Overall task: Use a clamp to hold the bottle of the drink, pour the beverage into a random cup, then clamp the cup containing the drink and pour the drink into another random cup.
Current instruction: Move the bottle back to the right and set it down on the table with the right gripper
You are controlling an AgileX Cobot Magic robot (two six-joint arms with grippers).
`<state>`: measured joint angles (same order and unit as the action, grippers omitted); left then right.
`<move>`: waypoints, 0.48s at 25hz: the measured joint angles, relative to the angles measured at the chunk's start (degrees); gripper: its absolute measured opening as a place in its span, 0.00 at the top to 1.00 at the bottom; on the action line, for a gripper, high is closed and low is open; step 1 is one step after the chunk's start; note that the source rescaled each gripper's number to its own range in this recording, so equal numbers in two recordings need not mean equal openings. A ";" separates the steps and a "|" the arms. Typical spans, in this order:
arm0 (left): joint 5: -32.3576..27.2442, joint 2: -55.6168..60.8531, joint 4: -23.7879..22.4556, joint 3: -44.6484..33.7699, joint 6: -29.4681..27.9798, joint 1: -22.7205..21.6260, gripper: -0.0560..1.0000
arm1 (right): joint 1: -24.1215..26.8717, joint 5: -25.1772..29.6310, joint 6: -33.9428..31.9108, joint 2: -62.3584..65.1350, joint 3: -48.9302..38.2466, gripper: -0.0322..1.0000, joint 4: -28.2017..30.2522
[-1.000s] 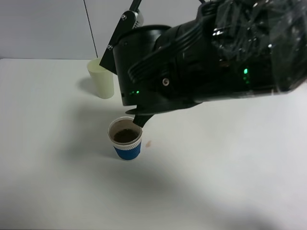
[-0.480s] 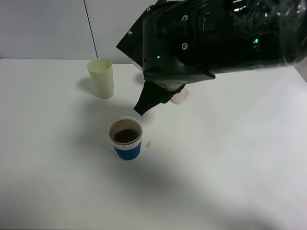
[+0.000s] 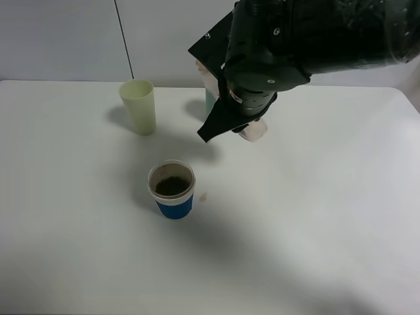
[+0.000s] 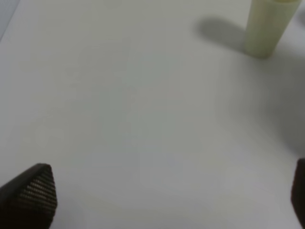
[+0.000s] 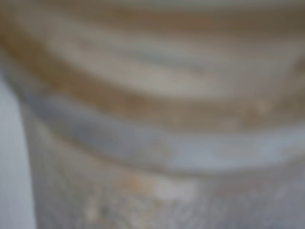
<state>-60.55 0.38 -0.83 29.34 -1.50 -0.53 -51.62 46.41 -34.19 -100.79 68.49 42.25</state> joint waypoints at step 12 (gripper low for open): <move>0.00 0.00 0.00 0.00 0.00 0.00 0.00 | 6.41 -8.14 12.55 0.00 0.00 0.97 -11.02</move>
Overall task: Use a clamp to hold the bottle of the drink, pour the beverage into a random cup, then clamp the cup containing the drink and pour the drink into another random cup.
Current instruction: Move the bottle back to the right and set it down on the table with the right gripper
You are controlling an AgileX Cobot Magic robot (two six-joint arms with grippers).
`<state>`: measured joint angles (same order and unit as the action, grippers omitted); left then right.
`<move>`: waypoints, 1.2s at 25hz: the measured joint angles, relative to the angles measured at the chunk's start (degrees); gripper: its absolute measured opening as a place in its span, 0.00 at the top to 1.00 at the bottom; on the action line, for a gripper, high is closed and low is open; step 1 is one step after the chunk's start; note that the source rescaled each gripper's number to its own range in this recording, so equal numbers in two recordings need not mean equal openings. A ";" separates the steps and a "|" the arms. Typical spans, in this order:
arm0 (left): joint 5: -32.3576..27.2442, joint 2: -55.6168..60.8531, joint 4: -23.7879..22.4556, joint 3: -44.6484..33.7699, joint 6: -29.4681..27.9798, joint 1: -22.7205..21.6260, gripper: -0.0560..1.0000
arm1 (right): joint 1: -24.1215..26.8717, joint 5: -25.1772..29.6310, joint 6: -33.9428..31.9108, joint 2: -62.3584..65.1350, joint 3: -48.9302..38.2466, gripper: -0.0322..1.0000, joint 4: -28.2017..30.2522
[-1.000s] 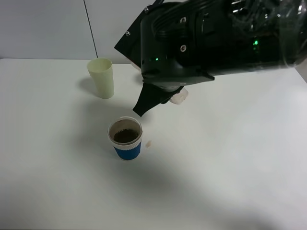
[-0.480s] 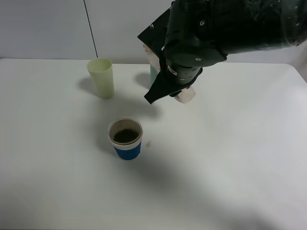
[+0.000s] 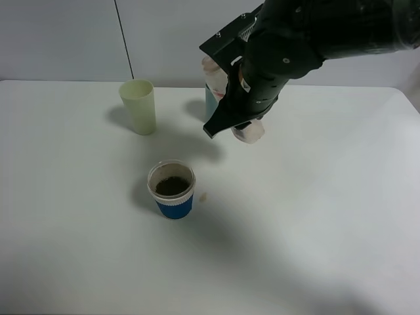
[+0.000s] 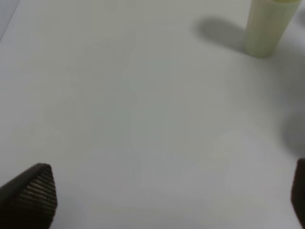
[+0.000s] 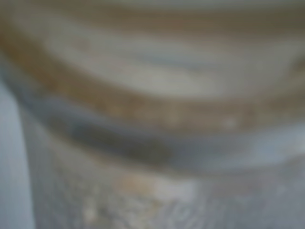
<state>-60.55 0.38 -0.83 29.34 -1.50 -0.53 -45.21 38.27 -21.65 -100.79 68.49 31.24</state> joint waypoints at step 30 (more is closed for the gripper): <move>0.00 0.00 0.00 0.00 0.00 0.00 0.00 | 10.62 -31.06 26.69 5.83 -22.55 0.97 -27.03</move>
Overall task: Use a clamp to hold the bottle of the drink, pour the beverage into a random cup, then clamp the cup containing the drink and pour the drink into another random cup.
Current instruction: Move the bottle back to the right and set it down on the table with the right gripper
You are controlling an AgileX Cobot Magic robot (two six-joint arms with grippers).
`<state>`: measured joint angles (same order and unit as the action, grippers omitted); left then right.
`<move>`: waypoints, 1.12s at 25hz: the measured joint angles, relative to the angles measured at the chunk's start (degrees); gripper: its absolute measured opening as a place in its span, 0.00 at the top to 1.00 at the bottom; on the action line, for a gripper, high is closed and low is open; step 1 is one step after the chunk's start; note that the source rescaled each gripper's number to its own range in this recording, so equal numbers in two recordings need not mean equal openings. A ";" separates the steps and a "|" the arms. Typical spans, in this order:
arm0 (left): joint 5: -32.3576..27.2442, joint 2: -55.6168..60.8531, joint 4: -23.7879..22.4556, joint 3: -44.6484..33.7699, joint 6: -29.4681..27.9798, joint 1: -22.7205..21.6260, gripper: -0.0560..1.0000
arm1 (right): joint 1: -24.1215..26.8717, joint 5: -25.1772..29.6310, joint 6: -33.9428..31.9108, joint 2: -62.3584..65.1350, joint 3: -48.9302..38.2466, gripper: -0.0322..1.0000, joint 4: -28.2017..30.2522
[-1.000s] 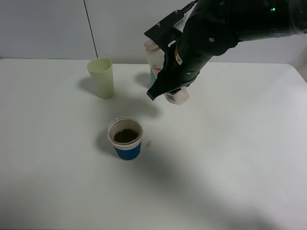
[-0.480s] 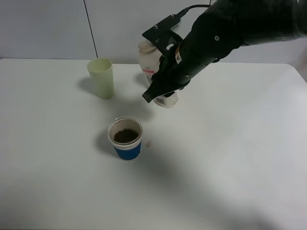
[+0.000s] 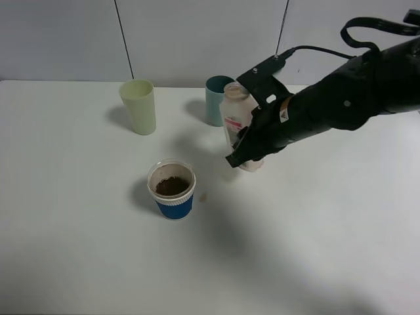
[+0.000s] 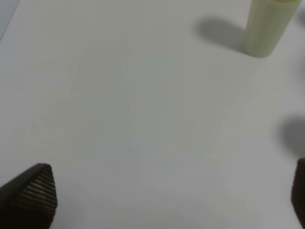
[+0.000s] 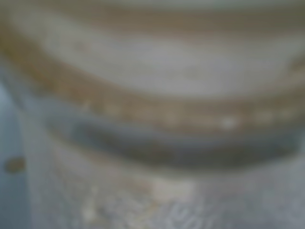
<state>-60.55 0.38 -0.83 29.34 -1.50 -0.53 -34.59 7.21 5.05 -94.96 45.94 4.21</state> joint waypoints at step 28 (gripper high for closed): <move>0.00 0.00 0.00 0.00 0.00 0.00 0.00 | 16.00 -22.10 2.97 0.12 -6.37 0.97 1.32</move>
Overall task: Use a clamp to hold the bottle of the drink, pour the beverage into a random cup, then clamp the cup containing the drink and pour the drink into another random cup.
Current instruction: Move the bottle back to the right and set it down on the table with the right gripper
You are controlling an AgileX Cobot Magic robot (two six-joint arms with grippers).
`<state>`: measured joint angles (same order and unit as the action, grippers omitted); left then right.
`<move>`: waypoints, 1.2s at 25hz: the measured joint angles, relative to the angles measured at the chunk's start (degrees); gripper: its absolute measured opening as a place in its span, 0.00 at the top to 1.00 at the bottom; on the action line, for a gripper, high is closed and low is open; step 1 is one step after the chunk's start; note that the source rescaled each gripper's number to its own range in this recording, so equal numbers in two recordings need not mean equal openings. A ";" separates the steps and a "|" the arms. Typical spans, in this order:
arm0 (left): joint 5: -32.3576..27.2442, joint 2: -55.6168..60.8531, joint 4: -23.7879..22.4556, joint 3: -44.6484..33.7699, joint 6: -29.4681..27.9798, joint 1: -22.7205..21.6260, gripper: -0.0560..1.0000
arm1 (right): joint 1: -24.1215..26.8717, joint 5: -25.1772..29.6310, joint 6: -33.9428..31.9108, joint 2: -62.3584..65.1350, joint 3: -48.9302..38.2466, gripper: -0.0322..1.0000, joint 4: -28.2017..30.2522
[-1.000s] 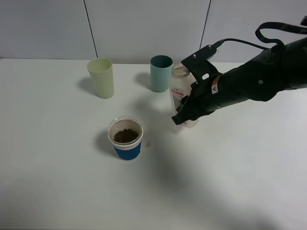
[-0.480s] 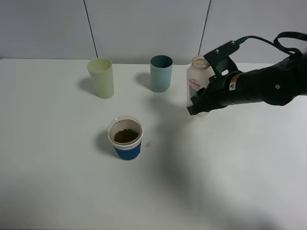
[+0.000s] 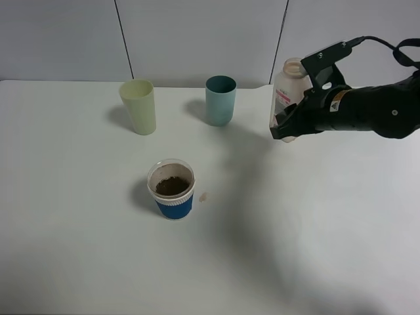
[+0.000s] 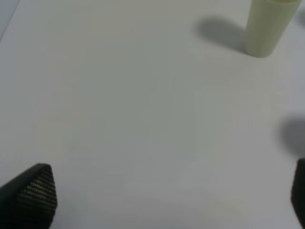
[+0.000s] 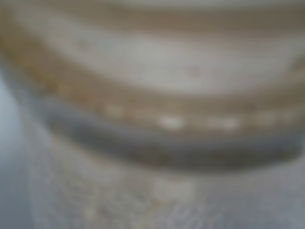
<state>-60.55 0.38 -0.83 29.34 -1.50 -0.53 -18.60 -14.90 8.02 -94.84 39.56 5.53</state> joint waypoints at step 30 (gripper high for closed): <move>0.00 0.00 0.00 0.00 0.00 0.00 0.00 | 0.84 -21.55 4.52 -16.23 0.05 0.97 -12.78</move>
<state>-60.55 0.38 -0.83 29.34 -1.50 -0.53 -17.76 -36.45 12.53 -111.07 39.62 -7.25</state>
